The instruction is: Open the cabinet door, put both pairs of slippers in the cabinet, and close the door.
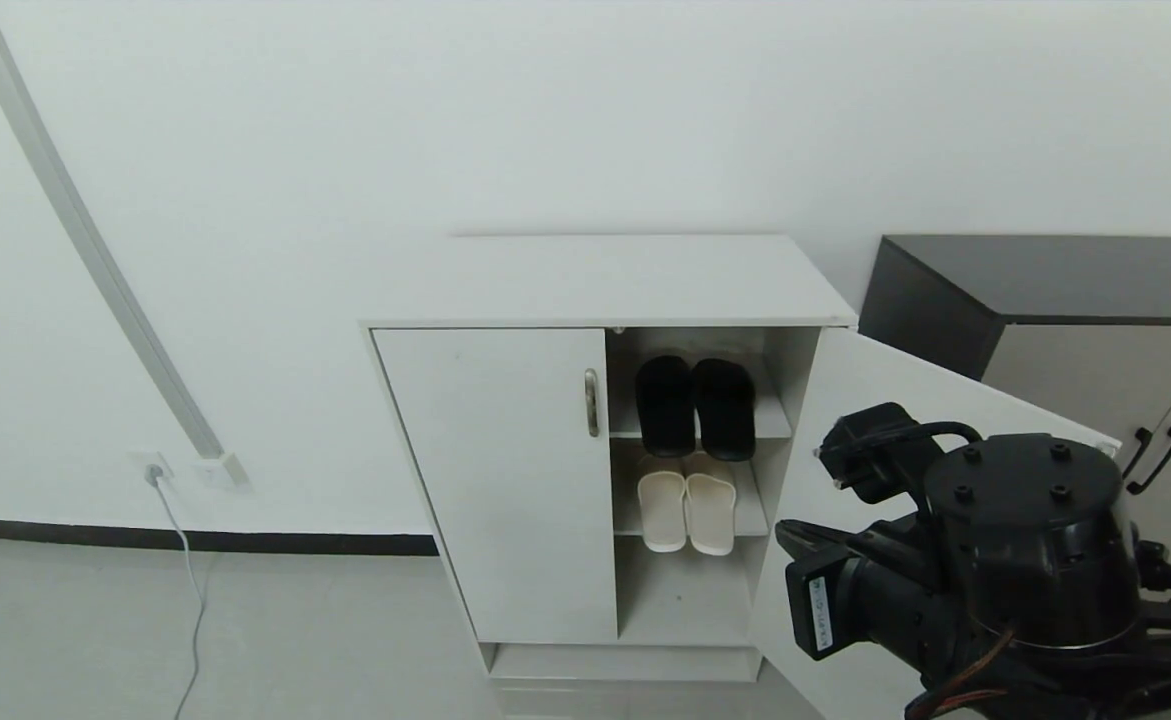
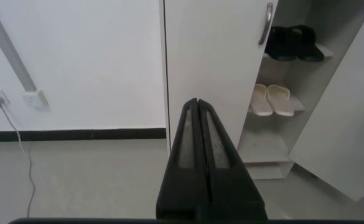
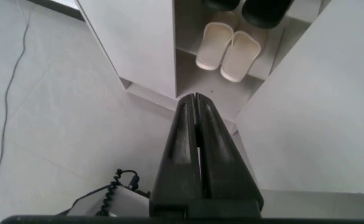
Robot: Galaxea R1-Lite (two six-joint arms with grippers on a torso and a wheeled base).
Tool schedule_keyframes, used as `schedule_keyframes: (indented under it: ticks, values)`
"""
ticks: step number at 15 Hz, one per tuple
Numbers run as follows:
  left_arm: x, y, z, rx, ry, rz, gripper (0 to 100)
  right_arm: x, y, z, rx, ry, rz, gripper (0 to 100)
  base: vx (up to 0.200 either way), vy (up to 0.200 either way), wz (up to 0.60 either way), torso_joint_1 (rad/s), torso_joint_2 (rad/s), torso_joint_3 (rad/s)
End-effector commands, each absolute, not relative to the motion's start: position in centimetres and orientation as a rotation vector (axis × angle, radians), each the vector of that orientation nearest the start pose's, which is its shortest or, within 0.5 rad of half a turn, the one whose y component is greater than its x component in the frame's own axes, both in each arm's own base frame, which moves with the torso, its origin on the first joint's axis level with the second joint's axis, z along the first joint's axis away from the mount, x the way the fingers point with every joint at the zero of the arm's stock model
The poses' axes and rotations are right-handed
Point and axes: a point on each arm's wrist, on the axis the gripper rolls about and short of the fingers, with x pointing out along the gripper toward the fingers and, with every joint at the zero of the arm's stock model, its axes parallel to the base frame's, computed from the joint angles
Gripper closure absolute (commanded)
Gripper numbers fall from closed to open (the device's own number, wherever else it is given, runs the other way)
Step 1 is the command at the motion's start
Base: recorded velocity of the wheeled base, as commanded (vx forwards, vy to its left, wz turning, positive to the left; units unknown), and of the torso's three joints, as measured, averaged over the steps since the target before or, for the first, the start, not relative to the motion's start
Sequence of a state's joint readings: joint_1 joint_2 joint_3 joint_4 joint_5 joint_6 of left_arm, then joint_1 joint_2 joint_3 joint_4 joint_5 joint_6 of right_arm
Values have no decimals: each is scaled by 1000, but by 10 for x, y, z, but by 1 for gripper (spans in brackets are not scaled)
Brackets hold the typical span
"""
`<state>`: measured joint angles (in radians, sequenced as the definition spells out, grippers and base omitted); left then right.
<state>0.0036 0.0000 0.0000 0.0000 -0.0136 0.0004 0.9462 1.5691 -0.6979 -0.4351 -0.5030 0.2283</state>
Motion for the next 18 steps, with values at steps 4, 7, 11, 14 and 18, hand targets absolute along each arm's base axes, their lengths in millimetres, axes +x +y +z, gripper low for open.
schedule_keyframes:
  ticks: [4, 7, 11, 14, 18]
  values:
    - [-23, 0, 75, 0, 0, -11, 100, 161, 205, 173, -67, 374, 395, 100, 0, 0, 0, 211, -529, -314]
    - [-23, 0, 75, 0, 0, -11, 100, 161, 205, 172, -69, 376, 394, 100, 0, 0, 0, 237, -551, -330]
    - [-23, 0, 76, 0, 2, -11, 100, 160, 204, 172, -71, 377, 393, 100, 0, 0, 0, 255, -591, -326]
    - [-23, 0, 75, 0, 0, -11, 100, 158, 202, 170, -89, 377, 394, 100, 0, 0, 0, 235, -528, -295]
    - [-23, 0, 75, 0, 0, -11, 100, 159, 203, 167, -101, 354, 403, 100, 0, 0, 0, 42, -83, -42]
